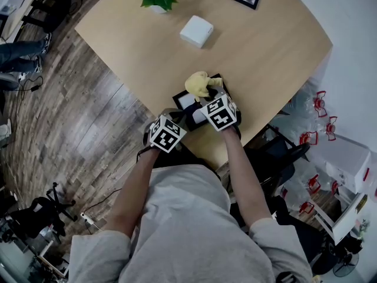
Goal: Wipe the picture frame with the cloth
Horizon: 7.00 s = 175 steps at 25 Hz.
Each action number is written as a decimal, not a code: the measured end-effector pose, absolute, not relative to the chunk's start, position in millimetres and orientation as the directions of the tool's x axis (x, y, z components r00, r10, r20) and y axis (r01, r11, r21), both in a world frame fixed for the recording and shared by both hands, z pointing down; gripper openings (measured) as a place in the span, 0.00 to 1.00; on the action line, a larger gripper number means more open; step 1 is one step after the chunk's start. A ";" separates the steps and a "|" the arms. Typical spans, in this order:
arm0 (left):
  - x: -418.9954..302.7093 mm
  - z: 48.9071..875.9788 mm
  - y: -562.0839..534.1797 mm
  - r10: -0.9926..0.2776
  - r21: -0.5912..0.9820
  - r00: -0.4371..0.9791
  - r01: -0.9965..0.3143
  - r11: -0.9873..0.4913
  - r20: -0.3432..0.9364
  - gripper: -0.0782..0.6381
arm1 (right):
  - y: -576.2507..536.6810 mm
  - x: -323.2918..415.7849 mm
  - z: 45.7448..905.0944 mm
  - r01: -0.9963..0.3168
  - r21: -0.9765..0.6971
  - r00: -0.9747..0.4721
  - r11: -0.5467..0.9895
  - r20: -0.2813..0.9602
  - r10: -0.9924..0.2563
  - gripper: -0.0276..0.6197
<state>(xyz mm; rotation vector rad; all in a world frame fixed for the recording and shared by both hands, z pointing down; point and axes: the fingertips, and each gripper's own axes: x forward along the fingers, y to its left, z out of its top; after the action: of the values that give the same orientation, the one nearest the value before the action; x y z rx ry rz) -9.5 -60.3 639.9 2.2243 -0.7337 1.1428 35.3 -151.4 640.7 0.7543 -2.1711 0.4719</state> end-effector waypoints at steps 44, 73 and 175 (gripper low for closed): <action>-9.1 637.6 -61.9 -0.244 0.224 0.516 -0.684 -0.694 0.821 0.18 | -144.8 -27.3 631.8 -0.573 -0.133 -0.624 0.809 0.710 -0.326 0.12; -10.0 638.3 -61.7 -0.242 0.222 0.532 -0.664 -0.714 0.811 0.18 | -69.9 30.1 643.0 -0.584 -0.133 -0.541 0.801 0.799 -0.262 0.12; -10.4 638.9 -65.4 -0.254 0.249 0.544 -0.685 -0.685 0.800 0.18 | -117.7 -71.1 630.9 -0.224 -0.165 -0.734 0.960 0.677 -0.055 0.12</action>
<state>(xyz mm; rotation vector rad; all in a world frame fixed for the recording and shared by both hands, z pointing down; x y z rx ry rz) -10.4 -65.4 638.9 2.2340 -0.7555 1.0337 -71.1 -117.7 630.9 0.1948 -2.3848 0.3064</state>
